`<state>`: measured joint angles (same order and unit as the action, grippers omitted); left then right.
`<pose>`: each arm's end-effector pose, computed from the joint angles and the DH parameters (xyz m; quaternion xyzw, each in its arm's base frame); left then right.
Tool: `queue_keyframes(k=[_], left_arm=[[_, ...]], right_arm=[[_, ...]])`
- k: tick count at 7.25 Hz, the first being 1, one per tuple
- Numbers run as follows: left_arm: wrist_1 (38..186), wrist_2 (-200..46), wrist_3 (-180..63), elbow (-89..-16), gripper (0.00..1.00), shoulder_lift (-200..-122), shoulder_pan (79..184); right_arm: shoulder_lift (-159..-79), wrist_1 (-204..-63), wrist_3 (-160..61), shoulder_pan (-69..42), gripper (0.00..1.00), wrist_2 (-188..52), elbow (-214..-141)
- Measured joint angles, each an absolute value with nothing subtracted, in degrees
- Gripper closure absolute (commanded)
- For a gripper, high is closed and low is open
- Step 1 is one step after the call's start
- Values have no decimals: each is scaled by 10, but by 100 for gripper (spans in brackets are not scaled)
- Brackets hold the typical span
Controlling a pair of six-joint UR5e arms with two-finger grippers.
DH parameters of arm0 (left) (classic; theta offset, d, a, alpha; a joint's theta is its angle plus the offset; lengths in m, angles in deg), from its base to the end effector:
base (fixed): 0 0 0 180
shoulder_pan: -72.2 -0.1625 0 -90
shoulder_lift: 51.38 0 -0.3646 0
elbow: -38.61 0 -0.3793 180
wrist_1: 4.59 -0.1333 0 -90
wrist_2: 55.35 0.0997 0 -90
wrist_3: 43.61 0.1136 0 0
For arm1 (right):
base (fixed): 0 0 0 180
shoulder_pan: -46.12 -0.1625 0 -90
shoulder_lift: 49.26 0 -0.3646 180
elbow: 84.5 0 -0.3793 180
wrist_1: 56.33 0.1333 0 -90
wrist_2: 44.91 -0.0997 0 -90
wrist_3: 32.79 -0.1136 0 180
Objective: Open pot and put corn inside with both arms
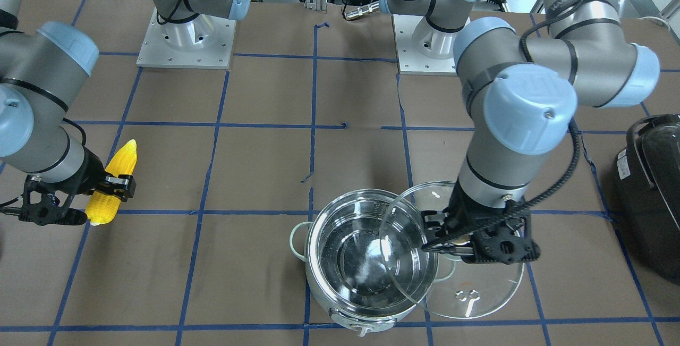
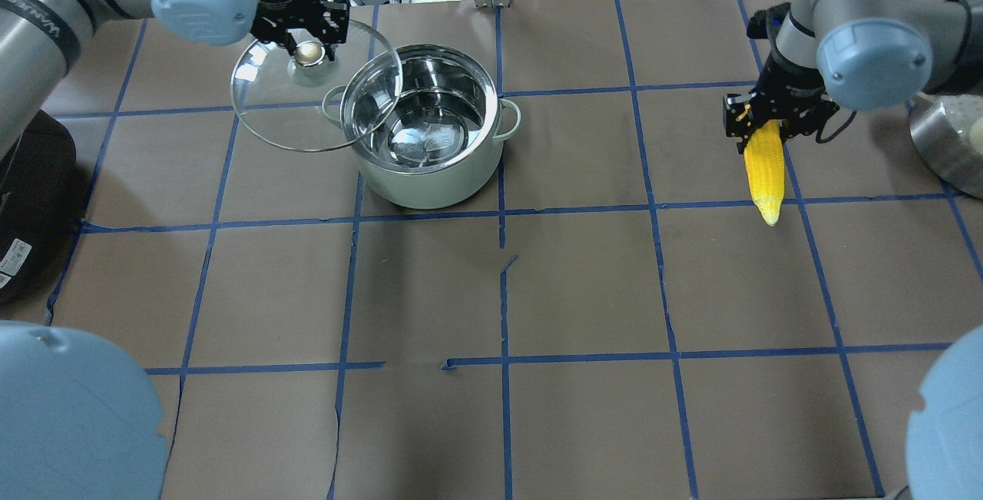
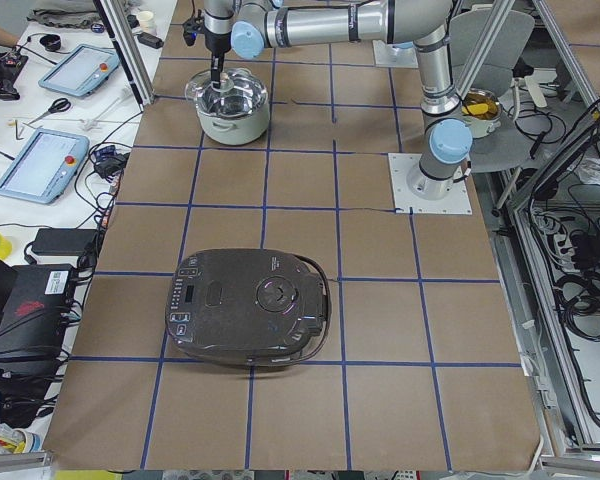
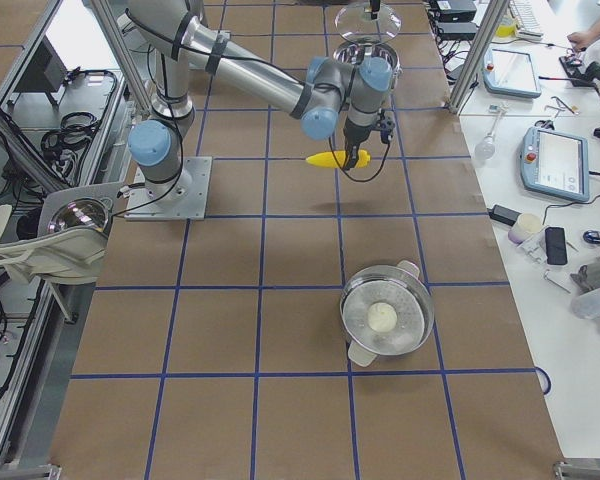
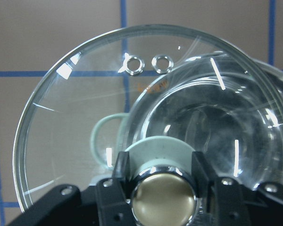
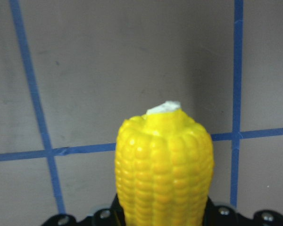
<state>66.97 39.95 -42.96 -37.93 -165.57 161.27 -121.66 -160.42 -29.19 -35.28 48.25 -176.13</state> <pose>-0.1125 -0.6380 0.3258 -0.0055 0.9967 -0.0665 0.0471 0.0422 -0.5702 0.2632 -0.0423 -0.9977 -0.0475 0.0226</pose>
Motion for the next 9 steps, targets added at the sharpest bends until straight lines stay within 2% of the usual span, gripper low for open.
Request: queue_keyframes(k=[3, 6, 9], left_arm=[[682, 358, -326, -433, 100, -1644, 1486], [596, 346, -239, -565, 100, -1615, 1412], [507, 312, -196, -649, 100, -1612, 1369]], right_arm=[[-1197, -1532, -451, -482, 100, 474, -1627], [-1100, -1548, -609, -590, 100, 457, -1486], [-1024, -1675, -660, -655, 100, 423, -1440]])
